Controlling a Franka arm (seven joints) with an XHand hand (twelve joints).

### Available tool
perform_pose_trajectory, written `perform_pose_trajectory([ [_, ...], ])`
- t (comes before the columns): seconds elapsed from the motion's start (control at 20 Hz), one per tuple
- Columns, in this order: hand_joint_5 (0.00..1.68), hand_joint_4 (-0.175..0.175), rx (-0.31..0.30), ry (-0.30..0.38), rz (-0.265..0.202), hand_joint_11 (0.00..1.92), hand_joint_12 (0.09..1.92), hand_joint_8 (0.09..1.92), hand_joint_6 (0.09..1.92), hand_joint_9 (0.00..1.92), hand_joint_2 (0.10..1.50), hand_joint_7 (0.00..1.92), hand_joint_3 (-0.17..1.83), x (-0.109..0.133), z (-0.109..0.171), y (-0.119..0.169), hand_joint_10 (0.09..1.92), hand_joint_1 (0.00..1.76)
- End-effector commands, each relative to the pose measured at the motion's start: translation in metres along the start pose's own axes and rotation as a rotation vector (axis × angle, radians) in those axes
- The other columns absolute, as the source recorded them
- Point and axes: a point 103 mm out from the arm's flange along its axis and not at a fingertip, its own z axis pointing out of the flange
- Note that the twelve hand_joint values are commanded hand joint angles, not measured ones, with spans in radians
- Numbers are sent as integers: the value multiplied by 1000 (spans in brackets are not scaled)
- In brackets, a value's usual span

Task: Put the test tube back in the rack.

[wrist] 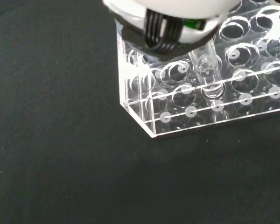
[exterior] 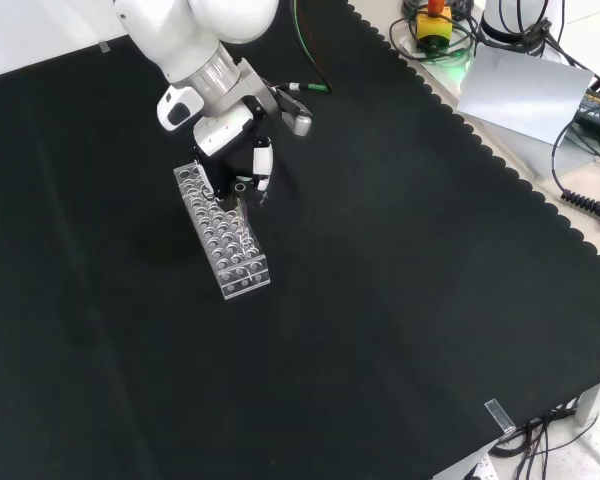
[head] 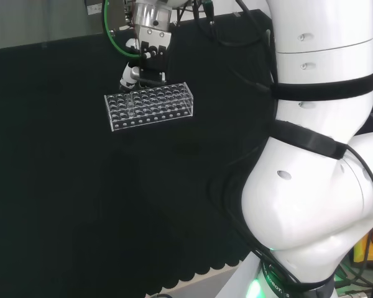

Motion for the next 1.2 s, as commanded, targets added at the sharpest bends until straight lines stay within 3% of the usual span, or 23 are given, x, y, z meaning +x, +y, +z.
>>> perform_pose_trajectory([
  [0.05, 1379, -175, 16, 9, -1, 1309, 853, 689, 87, 1611, 817, 1358, 334, -2, 8, 0, 612, 1325],
  [0.75, 1380, -175, 67, 11, -6, 1307, 854, 686, 87, 1612, 817, 1359, 334, 5, 33, 0, 610, 1325],
  [0.9, 1382, -175, 109, 35, 3, 1299, 864, 689, 87, 1607, 814, 1357, 340, 1, 34, 1, 612, 1325],
  [1.05, 1399, -175, 163, 65, -10, 1227, 1026, 669, 87, 1542, 776, 1368, 406, -1, 33, 1, 668, 1323],
  [1.2, 1284, -175, 182, 82, -25, 920, 1314, 621, 442, 1341, 814, 1309, 352, 0, 29, 2, 752, 1243],
])
